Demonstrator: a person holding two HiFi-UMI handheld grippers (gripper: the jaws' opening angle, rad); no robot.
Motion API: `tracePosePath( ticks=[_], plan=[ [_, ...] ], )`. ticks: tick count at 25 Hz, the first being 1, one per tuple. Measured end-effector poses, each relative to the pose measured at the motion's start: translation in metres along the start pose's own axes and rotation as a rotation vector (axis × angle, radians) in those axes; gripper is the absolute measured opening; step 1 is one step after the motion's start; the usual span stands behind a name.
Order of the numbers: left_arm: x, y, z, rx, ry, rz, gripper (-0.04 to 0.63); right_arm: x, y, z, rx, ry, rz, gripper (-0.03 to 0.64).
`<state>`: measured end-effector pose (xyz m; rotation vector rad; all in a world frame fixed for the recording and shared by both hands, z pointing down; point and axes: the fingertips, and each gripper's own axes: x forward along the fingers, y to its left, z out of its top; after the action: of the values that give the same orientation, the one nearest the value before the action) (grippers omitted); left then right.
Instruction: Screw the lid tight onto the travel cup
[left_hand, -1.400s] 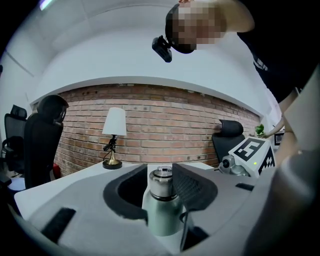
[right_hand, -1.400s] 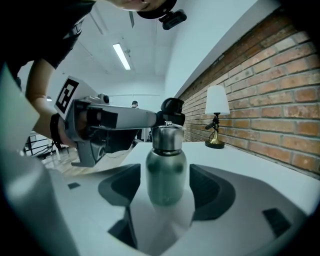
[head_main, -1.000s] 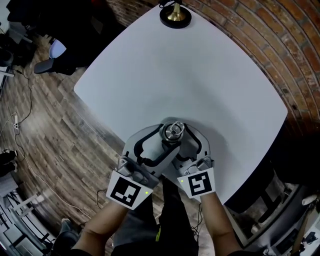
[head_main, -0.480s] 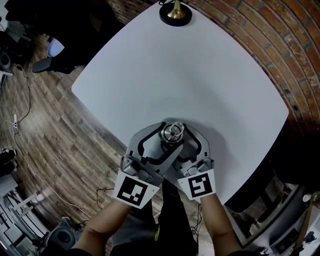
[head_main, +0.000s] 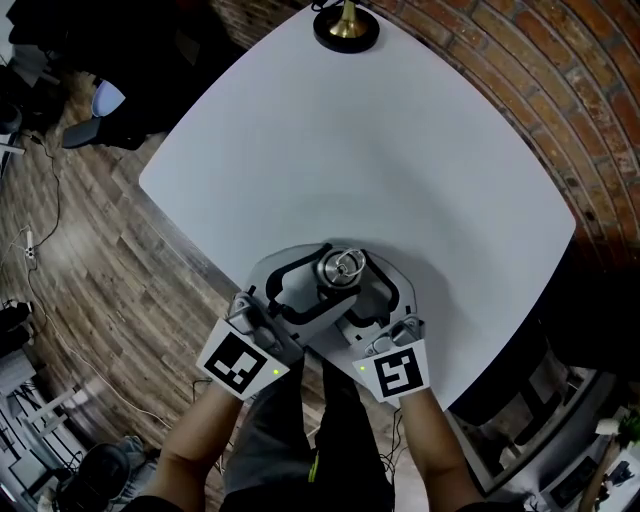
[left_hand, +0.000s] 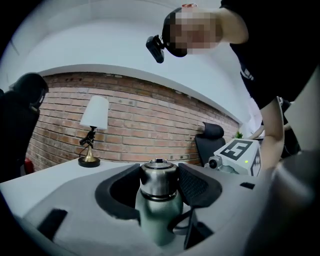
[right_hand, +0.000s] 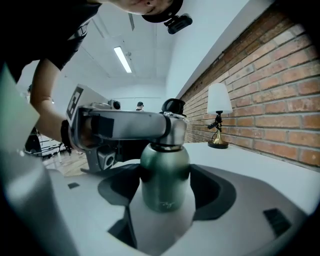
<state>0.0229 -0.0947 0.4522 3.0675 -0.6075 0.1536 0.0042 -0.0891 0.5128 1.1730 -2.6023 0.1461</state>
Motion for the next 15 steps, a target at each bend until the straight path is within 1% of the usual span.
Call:
tracePosePath(
  ticks=[4,7,9,12,15],
  plan=[
    [0.0013,-0.0026,-0.0052,-0.007,-0.002,-0.200,0.233,0.0001,-0.0021,-0.0034,0.002,0.014,0.013,0.291],
    [-0.0001,-0.0064,-0.0025,0.011,0.003,-0.317,0.233,-0.0014,-0.0008,-0.0013,-0.010,0.001,0.015,0.291],
    [-0.0015,-0.0083,0.0000,0.020,0.003,-0.362,0.233,-0.0029,0.0011,-0.0007,-0.015,0.003,0.019,0.291],
    [-0.0015,-0.0084,0.0012,0.014,-0.002,-0.393,0.238,-0.0036,0.0015,0.0004,-0.015,-0.002,0.023,0.291],
    [-0.0018,-0.0077,-0.0003,-0.021,0.001,-0.410,0.241,-0.0040,0.0014,0.0011,-0.006,-0.009,0.022,0.291]
  ],
)
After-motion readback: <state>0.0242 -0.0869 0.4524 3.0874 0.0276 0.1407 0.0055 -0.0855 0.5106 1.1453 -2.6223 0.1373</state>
